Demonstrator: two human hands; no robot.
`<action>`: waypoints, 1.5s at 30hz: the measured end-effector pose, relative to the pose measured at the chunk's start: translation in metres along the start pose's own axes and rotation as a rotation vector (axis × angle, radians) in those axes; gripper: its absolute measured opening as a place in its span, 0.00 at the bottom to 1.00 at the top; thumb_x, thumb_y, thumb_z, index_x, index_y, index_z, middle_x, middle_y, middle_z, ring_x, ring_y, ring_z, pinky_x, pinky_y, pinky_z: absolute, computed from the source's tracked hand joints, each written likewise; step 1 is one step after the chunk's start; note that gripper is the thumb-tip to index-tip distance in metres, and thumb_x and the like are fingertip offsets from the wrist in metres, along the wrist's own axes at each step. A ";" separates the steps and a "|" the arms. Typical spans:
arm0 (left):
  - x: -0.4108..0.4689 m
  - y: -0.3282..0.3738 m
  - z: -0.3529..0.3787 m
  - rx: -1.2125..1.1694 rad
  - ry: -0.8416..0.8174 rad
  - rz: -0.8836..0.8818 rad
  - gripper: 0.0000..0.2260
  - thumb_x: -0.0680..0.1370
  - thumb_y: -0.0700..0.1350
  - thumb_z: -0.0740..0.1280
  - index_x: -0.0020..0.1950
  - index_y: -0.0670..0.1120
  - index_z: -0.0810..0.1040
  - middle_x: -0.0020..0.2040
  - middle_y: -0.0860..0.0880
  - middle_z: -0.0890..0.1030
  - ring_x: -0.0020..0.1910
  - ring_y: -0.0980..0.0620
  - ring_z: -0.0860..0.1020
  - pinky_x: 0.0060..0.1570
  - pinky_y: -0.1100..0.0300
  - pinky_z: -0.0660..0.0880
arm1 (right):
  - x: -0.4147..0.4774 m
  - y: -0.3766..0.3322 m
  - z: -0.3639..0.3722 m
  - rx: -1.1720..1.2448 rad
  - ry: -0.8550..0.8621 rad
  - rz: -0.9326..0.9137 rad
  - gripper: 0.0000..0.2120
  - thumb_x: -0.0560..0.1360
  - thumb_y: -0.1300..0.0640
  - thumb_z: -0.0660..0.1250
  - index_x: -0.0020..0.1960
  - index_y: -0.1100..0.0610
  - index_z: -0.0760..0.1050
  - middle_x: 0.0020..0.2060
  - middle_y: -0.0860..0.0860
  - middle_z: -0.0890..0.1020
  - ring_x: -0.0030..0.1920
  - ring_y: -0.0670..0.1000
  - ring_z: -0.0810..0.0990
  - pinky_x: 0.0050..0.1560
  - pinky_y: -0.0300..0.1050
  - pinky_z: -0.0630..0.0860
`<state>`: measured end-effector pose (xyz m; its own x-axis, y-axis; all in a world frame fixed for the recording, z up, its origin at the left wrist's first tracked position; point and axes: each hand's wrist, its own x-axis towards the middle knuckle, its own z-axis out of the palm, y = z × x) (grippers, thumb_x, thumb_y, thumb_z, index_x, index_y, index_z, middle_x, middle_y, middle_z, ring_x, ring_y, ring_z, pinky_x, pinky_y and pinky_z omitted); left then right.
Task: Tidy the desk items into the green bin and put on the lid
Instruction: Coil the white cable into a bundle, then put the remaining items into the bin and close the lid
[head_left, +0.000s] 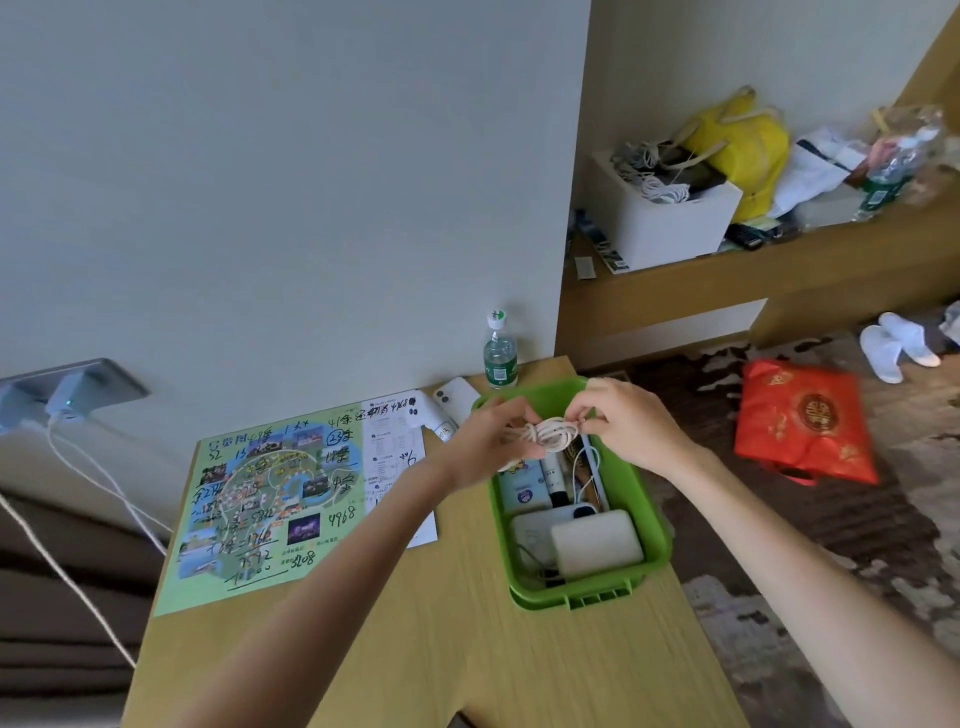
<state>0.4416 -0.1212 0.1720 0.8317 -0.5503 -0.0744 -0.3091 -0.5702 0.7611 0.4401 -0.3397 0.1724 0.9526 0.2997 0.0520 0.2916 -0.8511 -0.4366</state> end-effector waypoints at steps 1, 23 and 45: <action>0.009 -0.004 0.005 0.043 0.009 0.019 0.10 0.77 0.44 0.69 0.57 0.43 0.76 0.48 0.51 0.72 0.50 0.51 0.72 0.46 0.62 0.71 | 0.003 0.008 0.004 -0.074 0.050 -0.009 0.06 0.74 0.59 0.71 0.47 0.48 0.81 0.41 0.41 0.77 0.41 0.41 0.73 0.45 0.44 0.70; 0.042 -0.055 0.026 0.726 0.222 0.038 0.10 0.80 0.46 0.61 0.58 0.48 0.77 0.56 0.50 0.78 0.56 0.47 0.74 0.55 0.55 0.68 | 0.023 0.022 0.068 -0.363 0.051 -0.080 0.16 0.72 0.64 0.66 0.58 0.54 0.79 0.54 0.49 0.78 0.57 0.54 0.72 0.61 0.47 0.66; -0.346 -0.154 0.109 0.311 0.023 -0.581 0.09 0.78 0.43 0.67 0.58 0.50 0.79 0.57 0.51 0.77 0.58 0.52 0.75 0.58 0.56 0.73 | -0.191 -0.187 0.255 0.254 -0.389 -0.066 0.06 0.79 0.61 0.64 0.52 0.57 0.80 0.48 0.49 0.79 0.48 0.47 0.76 0.49 0.44 0.75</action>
<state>0.1507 0.0904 0.0103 0.9121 -0.0887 -0.4002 0.0767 -0.9222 0.3791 0.1815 -0.1281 0.0155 0.8154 0.5301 -0.2327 0.2732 -0.7068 -0.6525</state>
